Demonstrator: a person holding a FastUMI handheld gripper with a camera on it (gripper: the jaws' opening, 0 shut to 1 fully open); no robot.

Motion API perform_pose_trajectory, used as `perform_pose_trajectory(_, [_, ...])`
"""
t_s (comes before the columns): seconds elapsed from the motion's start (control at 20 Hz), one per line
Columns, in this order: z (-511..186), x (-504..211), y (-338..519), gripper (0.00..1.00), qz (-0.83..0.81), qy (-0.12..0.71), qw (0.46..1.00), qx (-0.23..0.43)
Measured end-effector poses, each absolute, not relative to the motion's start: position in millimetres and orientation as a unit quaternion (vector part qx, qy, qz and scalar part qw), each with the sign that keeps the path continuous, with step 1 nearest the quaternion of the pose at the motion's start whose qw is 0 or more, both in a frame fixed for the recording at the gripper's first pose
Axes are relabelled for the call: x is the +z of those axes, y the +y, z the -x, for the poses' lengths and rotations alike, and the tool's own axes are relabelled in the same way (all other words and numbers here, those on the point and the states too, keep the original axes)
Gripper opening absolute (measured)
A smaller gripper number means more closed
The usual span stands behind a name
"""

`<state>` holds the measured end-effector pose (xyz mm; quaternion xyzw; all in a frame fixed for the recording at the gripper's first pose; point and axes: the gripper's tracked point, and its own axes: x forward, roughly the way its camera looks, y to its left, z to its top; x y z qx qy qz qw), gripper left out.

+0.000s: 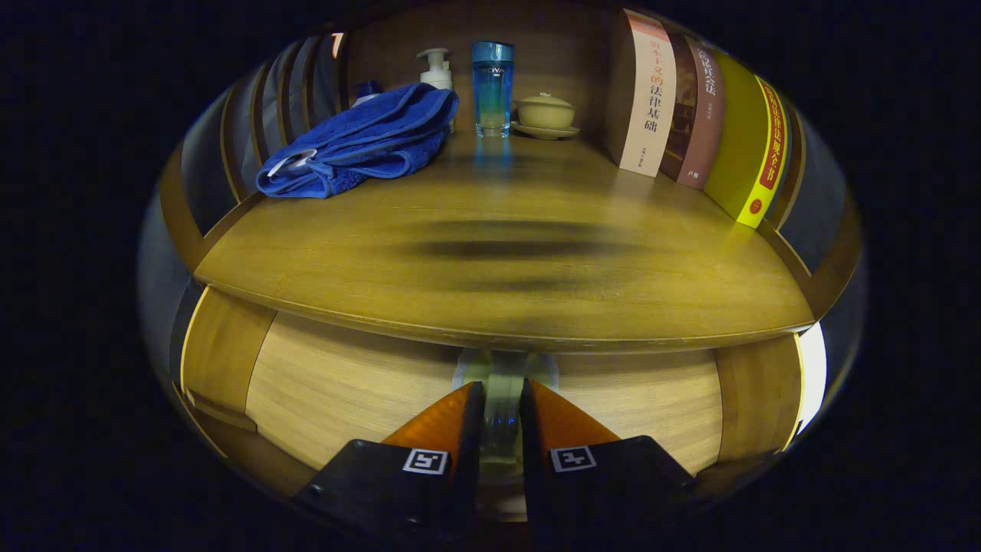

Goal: Pull open the drawer, take out the items inside it, and place them on the countertop above the cabinet.

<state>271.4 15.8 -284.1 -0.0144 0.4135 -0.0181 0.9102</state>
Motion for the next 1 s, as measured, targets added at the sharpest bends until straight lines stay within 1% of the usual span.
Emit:
perform_pose_trajectory(0.05, [-272.2,-283.4,17.1,0.31,0.013,0.41,0.912,-0.017])
perform_pose_trajectory(0.1, [-271.3,-284.4,18.3,0.25,0.014,0.411,0.911,-0.014])
perform_pose_trajectory(0.2, [-268.3,-280.5,15.9,0.19,0.015,0.408,0.913,-0.017])
perform_pose_trajectory(0.5, [-252.9,-250.0,26.7,0.19,-0.007,0.378,0.926,-0.01])
perform_pose_trajectory(1.0, [-224.8,-181.8,59.1,0.19,0.011,0.317,0.947,0.048])
